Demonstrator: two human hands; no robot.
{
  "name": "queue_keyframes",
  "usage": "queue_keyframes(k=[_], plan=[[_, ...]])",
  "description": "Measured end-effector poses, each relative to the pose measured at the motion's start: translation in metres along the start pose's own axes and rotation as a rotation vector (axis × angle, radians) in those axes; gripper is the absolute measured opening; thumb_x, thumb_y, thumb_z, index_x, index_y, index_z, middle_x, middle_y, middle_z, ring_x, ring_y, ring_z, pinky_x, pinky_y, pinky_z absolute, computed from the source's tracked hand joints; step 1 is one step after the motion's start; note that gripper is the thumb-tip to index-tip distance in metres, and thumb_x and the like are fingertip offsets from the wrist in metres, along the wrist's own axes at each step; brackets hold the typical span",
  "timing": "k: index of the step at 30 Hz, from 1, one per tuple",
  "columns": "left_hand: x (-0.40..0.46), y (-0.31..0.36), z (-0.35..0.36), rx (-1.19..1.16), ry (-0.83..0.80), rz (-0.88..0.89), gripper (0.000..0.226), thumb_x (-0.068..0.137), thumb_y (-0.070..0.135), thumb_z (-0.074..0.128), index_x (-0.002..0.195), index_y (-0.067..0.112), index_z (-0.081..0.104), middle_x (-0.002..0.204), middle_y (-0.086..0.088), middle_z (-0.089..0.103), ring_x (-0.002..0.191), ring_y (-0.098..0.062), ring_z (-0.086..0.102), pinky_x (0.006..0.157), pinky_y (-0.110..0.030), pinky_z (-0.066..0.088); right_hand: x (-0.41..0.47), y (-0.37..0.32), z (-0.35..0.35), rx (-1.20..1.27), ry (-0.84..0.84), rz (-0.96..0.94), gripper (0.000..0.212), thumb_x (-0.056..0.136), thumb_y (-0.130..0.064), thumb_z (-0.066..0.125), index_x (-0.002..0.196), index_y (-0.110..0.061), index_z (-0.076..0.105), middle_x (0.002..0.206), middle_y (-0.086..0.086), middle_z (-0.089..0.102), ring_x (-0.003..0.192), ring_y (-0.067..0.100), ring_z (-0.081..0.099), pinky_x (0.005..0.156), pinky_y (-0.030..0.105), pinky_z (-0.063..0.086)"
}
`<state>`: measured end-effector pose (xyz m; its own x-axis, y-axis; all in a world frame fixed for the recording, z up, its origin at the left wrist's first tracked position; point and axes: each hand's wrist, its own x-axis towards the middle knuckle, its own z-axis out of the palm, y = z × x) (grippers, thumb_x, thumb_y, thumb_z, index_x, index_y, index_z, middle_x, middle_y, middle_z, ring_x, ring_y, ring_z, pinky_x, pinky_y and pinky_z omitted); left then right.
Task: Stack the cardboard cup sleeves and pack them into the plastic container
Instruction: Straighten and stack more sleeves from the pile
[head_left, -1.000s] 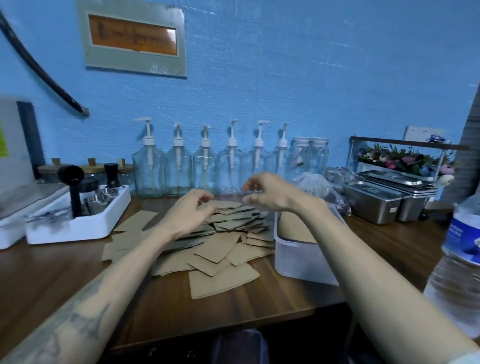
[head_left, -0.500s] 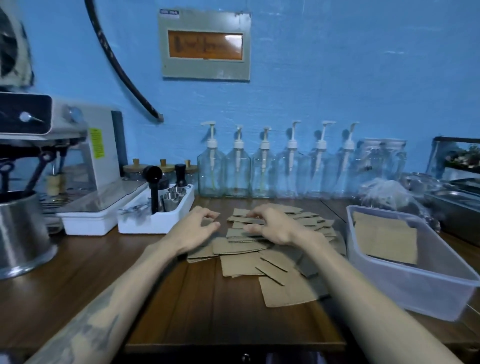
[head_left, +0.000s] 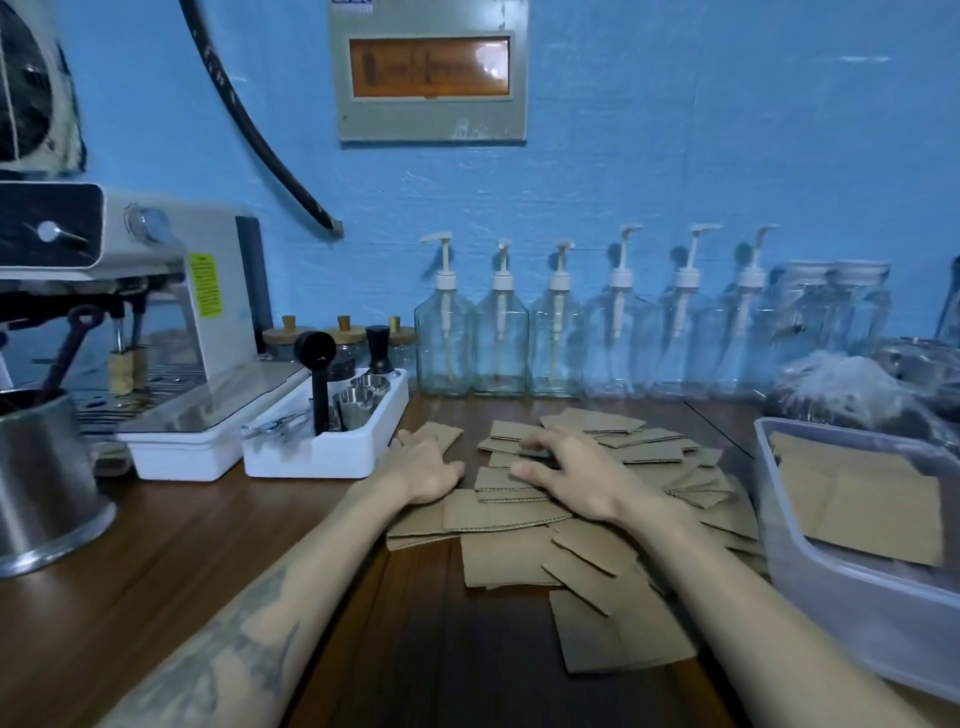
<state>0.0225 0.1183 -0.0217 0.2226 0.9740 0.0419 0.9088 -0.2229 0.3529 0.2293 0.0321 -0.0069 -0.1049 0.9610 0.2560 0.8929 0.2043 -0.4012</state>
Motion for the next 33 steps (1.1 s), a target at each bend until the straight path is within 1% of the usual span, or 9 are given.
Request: queue_keyframes(k=[4,7,12,15,19,23,26,30,33], plan=[[0.001,-0.003,-0.002,-0.001,0.073,0.029,0.043,0.096,0.038,0.051,0.130,0.012,0.051,0.135,-0.016,0.051,0.125,-0.034,0.047,0.103,-0.042,0.042,0.000,0.000,0.001,-0.029,-0.008,0.000,0.055,0.094,-0.051,0.055,0.138,-0.018,0.053,0.141,0.004,0.054,0.133,0.023,0.045,0.111,0.037,0.036],[0.000,-0.006,-0.005,-0.081,0.127,0.071,0.037,0.093,0.027,0.060,0.127,0.014,0.056,0.133,-0.012,0.057,0.124,-0.030,0.050,0.104,-0.037,0.042,-0.002,0.001,0.000,-0.037,-0.003,0.007,0.053,0.093,-0.052,0.056,0.135,-0.020,0.054,0.138,0.004,0.056,0.132,0.024,0.045,0.110,0.040,0.037],[-0.004,-0.003,-0.009,-0.262,0.161,0.081,0.058,0.080,0.014,0.075,0.133,0.012,0.052,0.136,-0.007,0.057,0.129,-0.025,0.049,0.108,-0.036,0.040,-0.002,0.003,0.001,-0.033,0.006,0.009,0.053,0.093,-0.053,0.056,0.135,-0.021,0.054,0.141,0.007,0.053,0.137,0.022,0.040,0.112,0.042,0.035],[-0.012,0.002,-0.012,-0.203,0.257,0.213,0.073,0.075,0.008,0.076,0.141,0.016,0.045,0.140,-0.009,0.051,0.131,-0.028,0.043,0.109,-0.040,0.038,-0.001,0.003,0.001,-0.022,0.014,0.010,0.056,0.092,-0.053,0.056,0.138,-0.021,0.051,0.144,0.008,0.049,0.139,0.022,0.038,0.113,0.041,0.033],[-0.021,0.003,-0.016,-0.144,0.408,0.392,0.073,0.077,0.013,0.071,0.143,0.021,0.042,0.136,-0.004,0.041,0.128,-0.022,0.033,0.103,-0.030,0.032,-0.001,0.002,0.001,0.058,0.052,0.012,0.063,0.092,-0.050,0.059,0.144,-0.019,0.043,0.144,0.006,0.050,0.135,0.021,0.041,0.112,0.038,0.035],[-0.025,-0.004,-0.026,-0.113,0.511,0.487,0.067,0.079,0.019,0.068,0.141,0.022,0.044,0.134,-0.001,0.038,0.128,-0.019,0.034,0.105,-0.028,0.030,-0.002,0.002,0.001,0.123,0.095,0.018,0.065,0.091,-0.049,0.061,0.145,-0.022,0.039,0.140,0.005,0.051,0.132,0.021,0.044,0.110,0.035,0.035],[-0.027,-0.011,-0.031,-0.117,0.586,0.512,0.060,0.081,0.022,0.068,0.137,0.022,0.048,0.133,0.002,0.037,0.125,-0.019,0.039,0.103,-0.029,0.034,-0.001,0.002,0.002,0.125,0.097,0.013,0.065,0.091,-0.048,0.062,0.146,-0.022,0.038,0.136,0.001,0.052,0.129,0.019,0.046,0.107,0.033,0.036],[-0.034,-0.011,-0.033,-0.167,0.598,0.544,0.053,0.082,0.019,0.068,0.133,0.019,0.053,0.130,0.000,0.041,0.122,-0.019,0.042,0.102,-0.029,0.035,-0.001,0.001,0.003,0.137,0.093,0.000,0.071,0.088,-0.046,0.066,0.148,-0.025,0.033,0.137,0.000,0.050,0.129,0.014,0.045,0.102,0.027,0.034],[-0.041,-0.004,-0.030,-0.160,0.542,0.649,0.051,0.083,0.014,0.069,0.132,0.016,0.056,0.130,-0.002,0.044,0.124,-0.017,0.041,0.107,-0.029,0.034,-0.001,0.001,0.002,0.140,0.094,-0.009,0.082,0.085,-0.042,0.071,0.151,-0.027,0.025,0.145,0.003,0.043,0.133,0.020,0.042,0.110,0.035,0.035]])
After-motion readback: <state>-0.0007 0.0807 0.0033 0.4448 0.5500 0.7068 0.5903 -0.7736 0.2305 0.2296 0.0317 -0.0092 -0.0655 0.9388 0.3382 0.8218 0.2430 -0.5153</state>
